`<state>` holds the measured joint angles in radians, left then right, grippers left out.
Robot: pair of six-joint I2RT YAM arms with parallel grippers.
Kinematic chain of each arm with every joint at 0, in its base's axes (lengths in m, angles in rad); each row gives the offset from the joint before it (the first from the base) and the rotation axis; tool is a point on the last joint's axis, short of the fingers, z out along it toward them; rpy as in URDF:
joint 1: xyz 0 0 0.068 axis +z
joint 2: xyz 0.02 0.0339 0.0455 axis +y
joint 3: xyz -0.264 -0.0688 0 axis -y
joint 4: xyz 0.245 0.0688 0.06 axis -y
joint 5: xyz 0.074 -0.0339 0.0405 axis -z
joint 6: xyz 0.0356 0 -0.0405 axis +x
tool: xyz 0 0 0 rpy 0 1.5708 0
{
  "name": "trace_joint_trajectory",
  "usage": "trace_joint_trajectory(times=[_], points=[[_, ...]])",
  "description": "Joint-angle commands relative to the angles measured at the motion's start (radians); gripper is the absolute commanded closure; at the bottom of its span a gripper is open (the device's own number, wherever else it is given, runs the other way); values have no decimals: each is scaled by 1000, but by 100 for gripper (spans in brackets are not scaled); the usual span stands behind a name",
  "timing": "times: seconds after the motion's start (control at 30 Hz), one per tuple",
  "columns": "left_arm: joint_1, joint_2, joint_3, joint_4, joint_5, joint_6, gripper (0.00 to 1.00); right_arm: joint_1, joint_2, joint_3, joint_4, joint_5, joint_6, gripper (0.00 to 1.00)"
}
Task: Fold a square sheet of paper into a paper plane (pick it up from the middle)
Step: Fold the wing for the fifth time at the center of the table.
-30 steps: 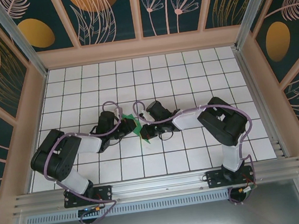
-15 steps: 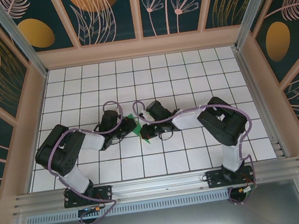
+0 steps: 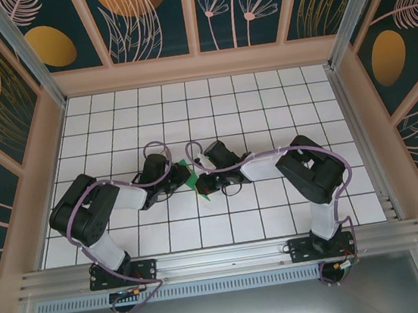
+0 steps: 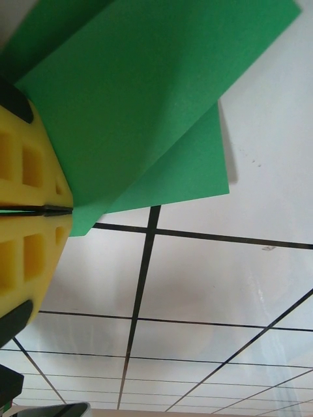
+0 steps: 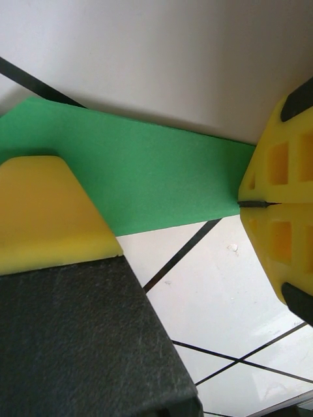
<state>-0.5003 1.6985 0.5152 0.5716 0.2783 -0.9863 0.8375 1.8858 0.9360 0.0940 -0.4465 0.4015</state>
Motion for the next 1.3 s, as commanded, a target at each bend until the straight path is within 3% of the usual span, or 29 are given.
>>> trace_joint_trajectory(times=[0.0, 0.83, 1.27], points=[[26, 9, 5, -115, -110, 20, 87, 5, 101, -61, -204, 90, -13, 100], [223, 49, 51, -243, -172, 104, 85, 5, 121, -98, -231, 127, -30, 100], [304, -47, 68, -289, -162, 157, 84, 5, 108, -95, -225, 121, -27, 100]])
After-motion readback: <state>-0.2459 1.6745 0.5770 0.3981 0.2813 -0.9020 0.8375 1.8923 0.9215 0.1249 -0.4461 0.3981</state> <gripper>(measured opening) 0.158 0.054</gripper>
